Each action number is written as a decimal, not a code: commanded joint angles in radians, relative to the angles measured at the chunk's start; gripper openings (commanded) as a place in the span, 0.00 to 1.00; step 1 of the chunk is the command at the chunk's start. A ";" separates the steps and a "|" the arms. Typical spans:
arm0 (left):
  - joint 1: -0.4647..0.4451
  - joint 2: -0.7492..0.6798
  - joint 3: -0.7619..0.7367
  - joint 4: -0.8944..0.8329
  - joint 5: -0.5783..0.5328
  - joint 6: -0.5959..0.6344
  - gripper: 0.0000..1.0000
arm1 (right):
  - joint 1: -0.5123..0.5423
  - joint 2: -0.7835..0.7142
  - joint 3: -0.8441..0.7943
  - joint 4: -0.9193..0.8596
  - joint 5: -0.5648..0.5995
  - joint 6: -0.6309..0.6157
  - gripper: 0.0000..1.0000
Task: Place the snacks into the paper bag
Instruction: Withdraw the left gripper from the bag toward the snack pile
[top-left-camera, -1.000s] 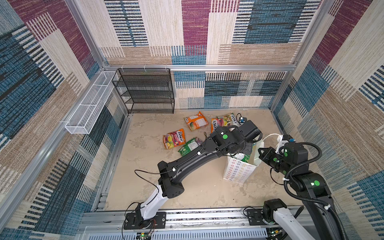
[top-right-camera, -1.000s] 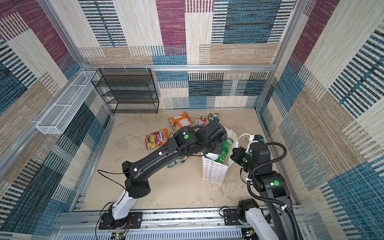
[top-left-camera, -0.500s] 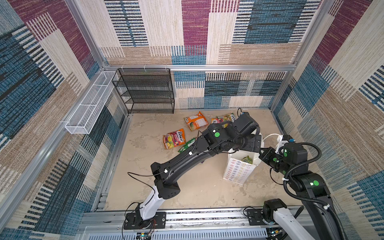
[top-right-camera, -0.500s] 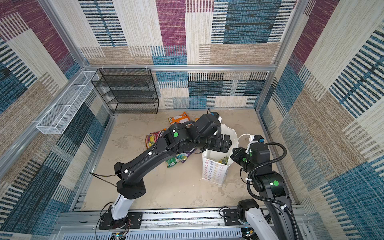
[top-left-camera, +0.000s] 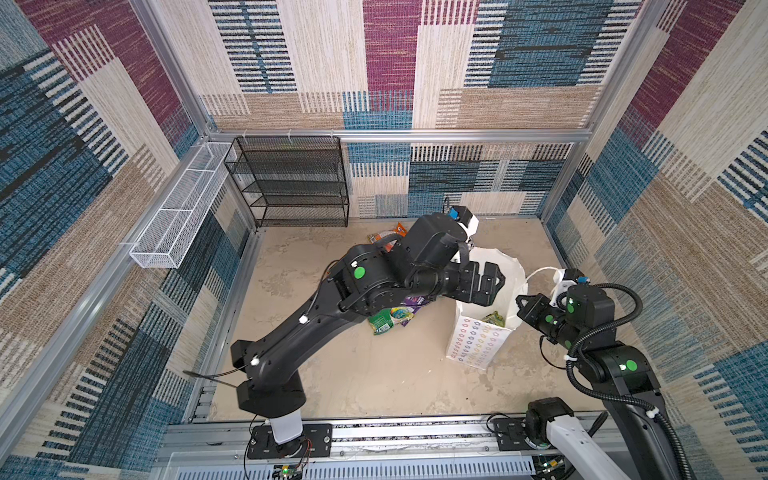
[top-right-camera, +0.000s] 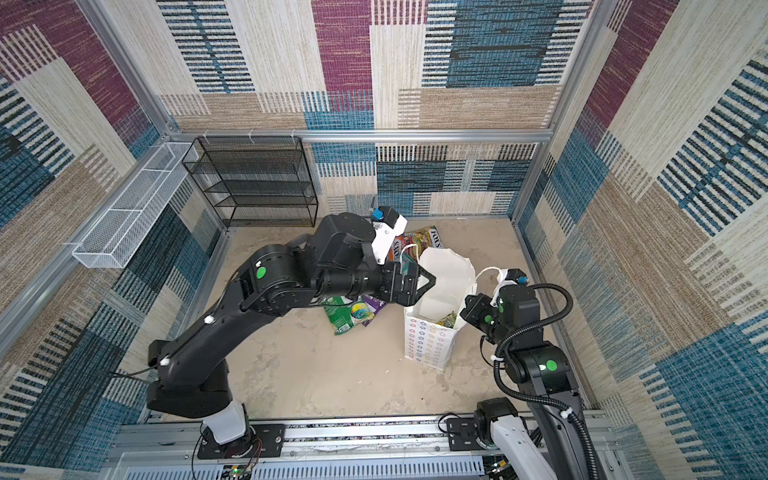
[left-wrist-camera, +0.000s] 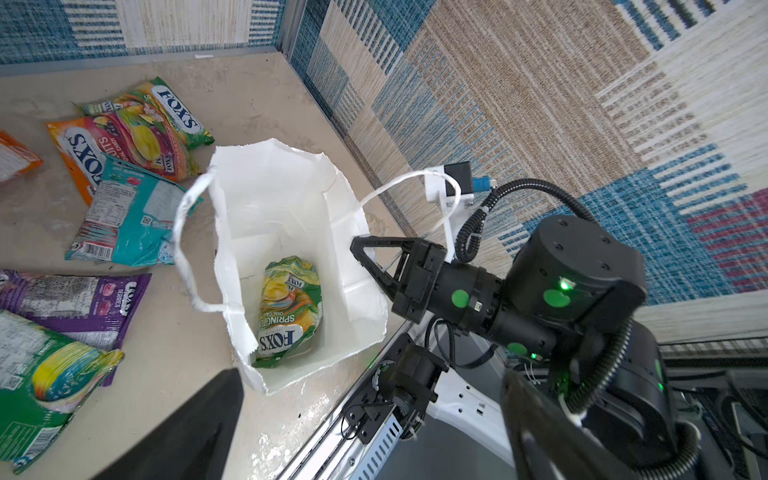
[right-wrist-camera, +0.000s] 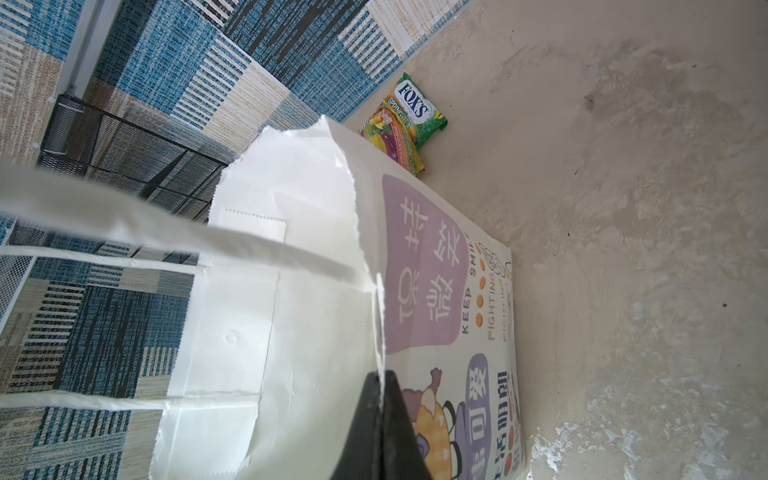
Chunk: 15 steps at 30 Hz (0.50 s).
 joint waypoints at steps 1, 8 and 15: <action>0.006 -0.160 -0.195 0.173 0.007 0.060 0.99 | 0.002 -0.001 0.007 0.053 -0.012 -0.013 0.00; 0.029 -0.556 -0.596 0.298 -0.155 0.074 0.99 | 0.002 -0.004 0.011 0.054 -0.022 -0.024 0.00; 0.055 -0.864 -0.850 0.151 -0.382 0.012 0.99 | 0.002 -0.003 0.027 0.058 -0.021 -0.050 0.00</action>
